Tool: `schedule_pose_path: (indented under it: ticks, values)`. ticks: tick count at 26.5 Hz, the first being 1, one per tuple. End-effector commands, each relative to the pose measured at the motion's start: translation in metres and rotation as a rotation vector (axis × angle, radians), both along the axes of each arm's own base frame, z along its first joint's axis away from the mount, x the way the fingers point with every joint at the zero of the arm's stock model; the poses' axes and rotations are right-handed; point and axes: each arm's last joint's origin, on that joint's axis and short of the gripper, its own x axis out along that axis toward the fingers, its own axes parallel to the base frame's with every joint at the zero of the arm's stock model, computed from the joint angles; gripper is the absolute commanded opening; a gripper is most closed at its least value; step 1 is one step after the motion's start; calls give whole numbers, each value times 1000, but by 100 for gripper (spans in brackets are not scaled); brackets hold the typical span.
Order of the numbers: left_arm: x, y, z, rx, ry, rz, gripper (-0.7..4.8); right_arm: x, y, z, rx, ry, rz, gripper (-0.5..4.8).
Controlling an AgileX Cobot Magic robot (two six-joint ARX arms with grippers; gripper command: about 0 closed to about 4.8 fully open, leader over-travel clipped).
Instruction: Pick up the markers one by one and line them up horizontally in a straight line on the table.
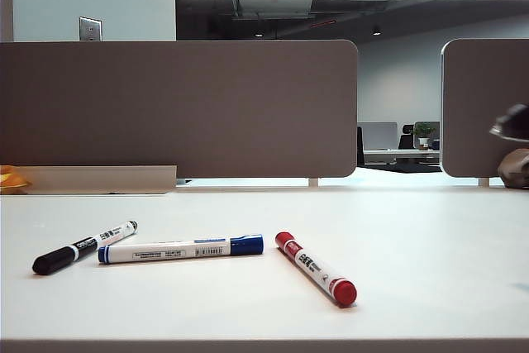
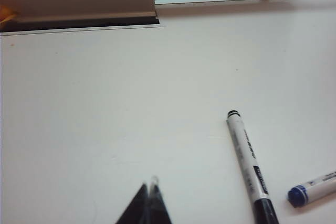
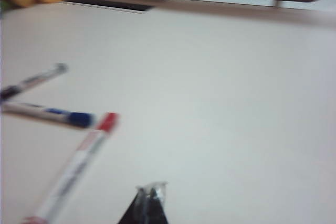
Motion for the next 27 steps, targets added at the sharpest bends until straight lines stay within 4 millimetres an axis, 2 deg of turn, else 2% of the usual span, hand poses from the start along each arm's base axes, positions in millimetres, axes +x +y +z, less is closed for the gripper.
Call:
schedule_pose_path:
  ticks: [1,5,8,9,11,14,20,24,27]
  values:
    - [0,1,0,7,0,25,-5,2,-7,-5,-69,0,-249,-6]
    - [1,2,0,15,-10,83,-5,3,-17,-8,-103,8,-538,-6]
    - [1,3,1,14,-11,100,-5,4,-17,-6,-45,10,-539,-1]
    - [1,3,1,14,-11,98,-5,4,-17,-6,-40,6,-537,15]
    - [0,3,2,-36,-16,97,-5,5,-17,-3,-17,-12,-529,100]
    - [0,3,13,-87,-63,114,-6,7,-17,6,64,-67,-470,99]
    - [-14,7,67,-123,-213,127,-6,4,-20,56,163,-166,-390,88]
    - [-29,10,100,-131,-265,124,-6,-3,-22,91,116,-114,-282,84]
    - [-42,13,122,-56,-255,122,-6,-8,-21,114,42,-61,-175,84]
